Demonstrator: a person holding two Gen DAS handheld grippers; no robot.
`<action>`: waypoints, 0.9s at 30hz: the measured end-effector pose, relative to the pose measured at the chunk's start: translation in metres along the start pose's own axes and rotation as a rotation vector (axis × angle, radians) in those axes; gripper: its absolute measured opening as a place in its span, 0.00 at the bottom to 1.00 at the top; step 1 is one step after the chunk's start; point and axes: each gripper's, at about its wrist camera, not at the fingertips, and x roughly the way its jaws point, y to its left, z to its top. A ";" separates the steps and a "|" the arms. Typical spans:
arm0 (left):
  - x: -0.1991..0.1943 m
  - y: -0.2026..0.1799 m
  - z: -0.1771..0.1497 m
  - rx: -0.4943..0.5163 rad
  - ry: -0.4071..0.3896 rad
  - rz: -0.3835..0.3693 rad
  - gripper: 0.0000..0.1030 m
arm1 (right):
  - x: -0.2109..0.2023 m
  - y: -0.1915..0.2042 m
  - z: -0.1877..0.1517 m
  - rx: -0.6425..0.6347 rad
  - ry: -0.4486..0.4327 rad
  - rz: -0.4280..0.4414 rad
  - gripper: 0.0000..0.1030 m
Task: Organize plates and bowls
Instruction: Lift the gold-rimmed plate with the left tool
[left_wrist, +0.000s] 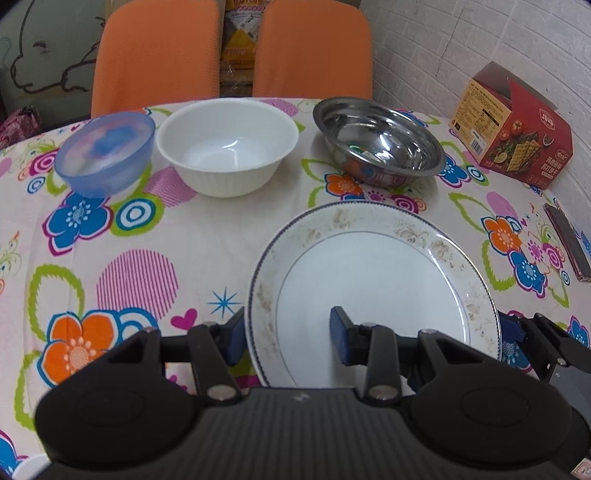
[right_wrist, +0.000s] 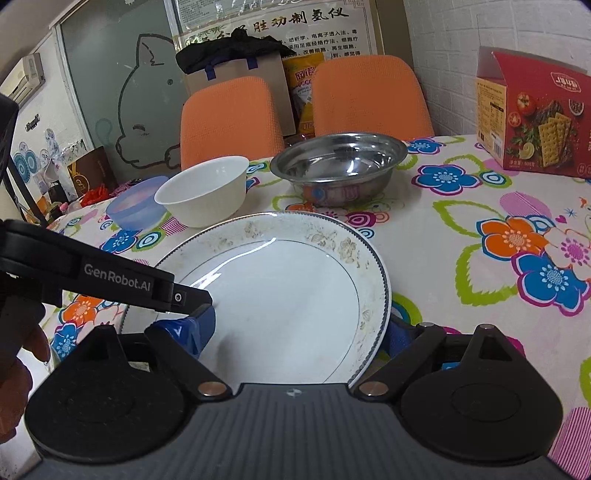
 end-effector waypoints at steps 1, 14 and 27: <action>0.000 0.001 0.000 0.001 -0.003 -0.004 0.36 | 0.000 0.001 0.000 -0.006 0.002 0.002 0.77; 0.007 -0.009 0.002 0.046 -0.023 0.026 0.49 | 0.012 0.009 -0.001 -0.122 0.009 -0.066 0.79; -0.058 -0.006 -0.011 0.018 -0.081 0.021 0.44 | -0.036 0.032 0.006 -0.051 -0.057 -0.040 0.80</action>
